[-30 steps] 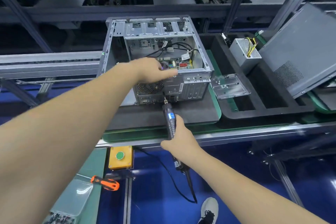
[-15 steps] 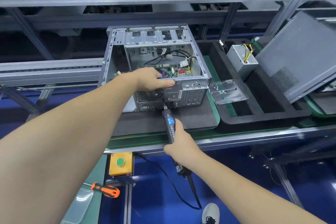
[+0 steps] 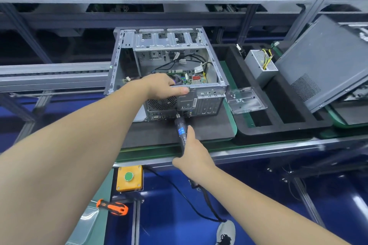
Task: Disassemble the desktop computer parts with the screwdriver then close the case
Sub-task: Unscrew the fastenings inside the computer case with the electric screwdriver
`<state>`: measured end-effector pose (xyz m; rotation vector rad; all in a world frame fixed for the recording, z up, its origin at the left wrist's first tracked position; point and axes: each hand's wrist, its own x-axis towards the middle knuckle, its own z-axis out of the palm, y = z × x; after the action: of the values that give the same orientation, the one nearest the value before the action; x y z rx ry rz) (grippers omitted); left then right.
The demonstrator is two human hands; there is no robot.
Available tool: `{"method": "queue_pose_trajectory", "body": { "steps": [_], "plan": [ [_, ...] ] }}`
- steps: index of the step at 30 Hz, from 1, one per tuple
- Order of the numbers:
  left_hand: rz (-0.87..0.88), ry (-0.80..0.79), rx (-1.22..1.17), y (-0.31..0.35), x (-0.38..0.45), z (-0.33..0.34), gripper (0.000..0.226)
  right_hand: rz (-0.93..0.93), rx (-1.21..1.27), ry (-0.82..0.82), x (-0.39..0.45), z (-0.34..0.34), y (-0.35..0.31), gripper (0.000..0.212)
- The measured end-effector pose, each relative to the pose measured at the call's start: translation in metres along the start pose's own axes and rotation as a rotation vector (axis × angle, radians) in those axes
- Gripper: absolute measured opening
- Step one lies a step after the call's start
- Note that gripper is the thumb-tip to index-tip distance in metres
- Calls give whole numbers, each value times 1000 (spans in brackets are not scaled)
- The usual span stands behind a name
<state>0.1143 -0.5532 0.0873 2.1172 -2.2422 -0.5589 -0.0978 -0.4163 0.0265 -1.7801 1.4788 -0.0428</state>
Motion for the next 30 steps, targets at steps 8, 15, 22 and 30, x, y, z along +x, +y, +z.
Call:
{"method": "queue_pose_trajectory", "body": {
  "steps": [8,15,22,30],
  "plan": [
    [-4,26,-13,-1,1,2,88,-15,-59,-27,4,-5,1,112],
    [-48,15,-4,-3,2,3,103,-33,-31,-56,9,-2,4,113],
    [-141,9,-72,8,-5,0,124,-92,-19,-22,-16,-79,38,98],
    [-36,561,-285,138,14,-28,34,-233,170,329,-1,-212,81,46]
  ]
}}
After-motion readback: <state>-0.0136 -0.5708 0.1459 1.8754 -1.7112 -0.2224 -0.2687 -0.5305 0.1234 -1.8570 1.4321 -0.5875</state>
